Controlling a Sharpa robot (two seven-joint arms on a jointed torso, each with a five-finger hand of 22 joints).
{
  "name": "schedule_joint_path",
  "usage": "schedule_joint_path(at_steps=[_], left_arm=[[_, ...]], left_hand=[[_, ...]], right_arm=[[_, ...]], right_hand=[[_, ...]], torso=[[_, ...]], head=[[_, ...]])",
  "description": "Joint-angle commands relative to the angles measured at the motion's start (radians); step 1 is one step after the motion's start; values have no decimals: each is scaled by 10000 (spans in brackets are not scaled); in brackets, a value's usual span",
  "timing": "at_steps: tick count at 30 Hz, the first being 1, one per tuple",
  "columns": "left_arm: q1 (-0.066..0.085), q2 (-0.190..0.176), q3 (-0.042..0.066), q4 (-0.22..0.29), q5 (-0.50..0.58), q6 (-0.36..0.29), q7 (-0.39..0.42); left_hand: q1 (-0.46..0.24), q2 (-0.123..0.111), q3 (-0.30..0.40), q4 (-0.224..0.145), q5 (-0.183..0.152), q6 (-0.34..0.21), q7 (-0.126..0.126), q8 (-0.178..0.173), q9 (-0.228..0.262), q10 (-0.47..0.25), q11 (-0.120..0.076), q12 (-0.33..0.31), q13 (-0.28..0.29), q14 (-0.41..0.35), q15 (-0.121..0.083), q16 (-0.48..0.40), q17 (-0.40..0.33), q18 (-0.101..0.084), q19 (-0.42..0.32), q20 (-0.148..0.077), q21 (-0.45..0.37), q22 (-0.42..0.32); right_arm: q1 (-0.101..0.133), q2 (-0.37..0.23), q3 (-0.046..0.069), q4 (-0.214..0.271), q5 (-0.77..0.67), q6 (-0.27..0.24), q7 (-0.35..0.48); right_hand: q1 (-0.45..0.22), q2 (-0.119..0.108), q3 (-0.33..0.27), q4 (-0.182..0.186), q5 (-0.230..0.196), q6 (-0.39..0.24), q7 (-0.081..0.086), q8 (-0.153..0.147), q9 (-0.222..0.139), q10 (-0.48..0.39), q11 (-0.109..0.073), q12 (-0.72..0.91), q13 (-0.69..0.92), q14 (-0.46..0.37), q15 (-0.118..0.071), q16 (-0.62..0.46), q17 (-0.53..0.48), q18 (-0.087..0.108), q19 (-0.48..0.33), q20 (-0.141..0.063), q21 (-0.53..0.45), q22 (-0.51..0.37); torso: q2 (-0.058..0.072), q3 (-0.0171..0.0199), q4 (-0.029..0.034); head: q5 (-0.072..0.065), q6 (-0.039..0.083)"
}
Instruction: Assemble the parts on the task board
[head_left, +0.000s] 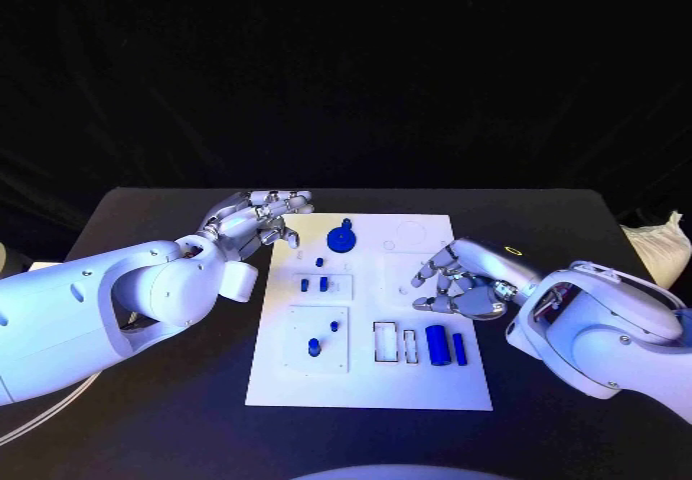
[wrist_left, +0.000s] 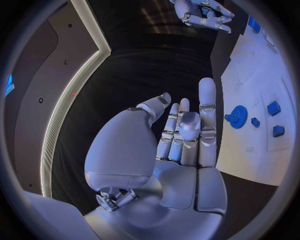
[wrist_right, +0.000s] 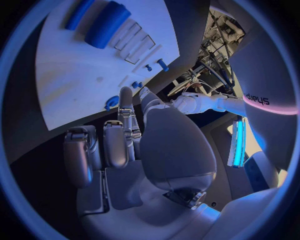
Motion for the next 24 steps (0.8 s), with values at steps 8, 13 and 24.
schedule_joint_path(at_steps=[8,13,24], left_arm=[[3,26,2,32,23,172,46],[3,36,1,22,23,188,45],[2,15,-7,22,23,201,42]], left_hand=[[27,102,-47,4,-31,-72,13,62,6,-73,-21,34,11,-60,-15,-15,-15,187,-3,96,-68,-17],[27,102,-47,4,-31,-72,13,62,6,-73,-21,34,11,-60,-15,-15,-15,187,-3,96,-68,-17],[27,102,-47,4,-31,-72,13,62,6,-73,-21,34,11,-60,-15,-15,-15,187,-3,96,-68,-17]], right_arm=[[-302,-1008,-275,652,-118,251,-2570],[-495,-1056,-312,781,-729,404,-3291],[-720,-650,-328,715,-1311,687,-3792]], right_hand=[[-263,600,-1447,346,861,-180,-163,837,527,263,-101,8144,9253,610,-125,782,1072,-216,1026,-159,387,2627],[-579,735,-1793,425,1021,-251,-174,1020,719,471,-127,9015,10268,652,-142,979,1379,-216,1026,-154,387,2627],[-1007,814,-2176,435,1121,-347,-199,1158,888,501,-134,9251,10632,679,-149,1129,1623,-216,1026,-158,387,2627]], torso=[[-98,-9,-244],[-118,-11,-268],[-94,-15,-251]], head=[[-200,42],[-196,11],[-164,10]])
